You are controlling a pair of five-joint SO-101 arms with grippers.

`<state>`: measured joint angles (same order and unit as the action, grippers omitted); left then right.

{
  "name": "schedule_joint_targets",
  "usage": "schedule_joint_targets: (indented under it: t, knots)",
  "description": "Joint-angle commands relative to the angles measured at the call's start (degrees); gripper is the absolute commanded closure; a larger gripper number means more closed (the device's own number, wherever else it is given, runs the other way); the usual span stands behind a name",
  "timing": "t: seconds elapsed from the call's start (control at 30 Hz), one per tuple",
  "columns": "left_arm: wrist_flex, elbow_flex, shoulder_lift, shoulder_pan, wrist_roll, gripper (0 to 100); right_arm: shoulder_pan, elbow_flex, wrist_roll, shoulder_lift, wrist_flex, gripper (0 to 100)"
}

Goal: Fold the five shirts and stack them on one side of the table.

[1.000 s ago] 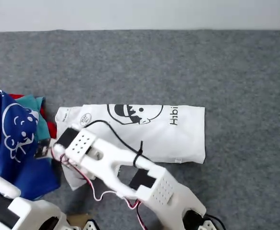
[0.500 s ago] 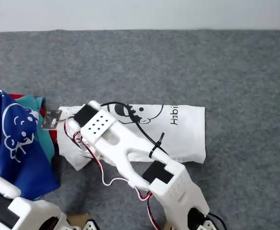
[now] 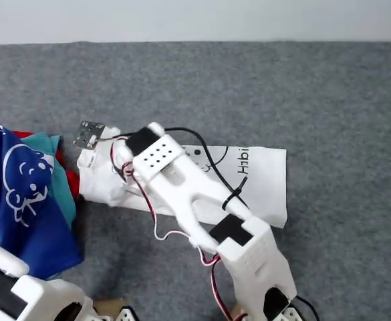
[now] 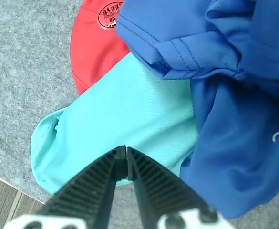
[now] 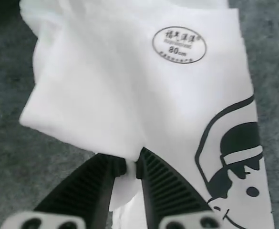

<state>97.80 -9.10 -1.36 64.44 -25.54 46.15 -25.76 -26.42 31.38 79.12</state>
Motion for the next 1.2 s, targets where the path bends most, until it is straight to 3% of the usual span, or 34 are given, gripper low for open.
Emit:
schedule_joint_targets:
  t: [0.0, 0.2, 0.37, 0.6, 0.8, 1.0, 1.17]
  knots:
    - [0.4, -2.1, -2.2, -0.1, -0.4, 99, -1.7, -1.9, -0.8, -1.2, -2.2, 98.3]
    - [0.4, -2.0, -2.2, -0.1, -0.4, 99, -2.9, -1.9, -0.1, 2.8, -3.7, 87.4]
    - [0.4, -2.0, -2.2, -0.1, -0.4, 99, -5.6, -1.9, 6.2, 3.6, -5.8, 80.0]
    - [0.4, -2.0, -2.2, -0.1, -0.4, 99, -6.4, -1.9, 6.2, 1.3, -3.8, 80.0]
    - [0.4, -2.0, -2.2, -0.2, -0.4, 99, -2.8, -1.9, 6.2, -5.9, -2.2, 80.5]
    - [-1.6, -0.6, -2.2, -0.2, -0.4, 99, 2.2, -1.9, 6.1, -7.4, -2.1, 92.4]
    - [-1.5, 0.2, -2.2, -0.2, -0.4, 99, 5.6, -1.8, 6.1, -6.9, -2.2, 94.0]
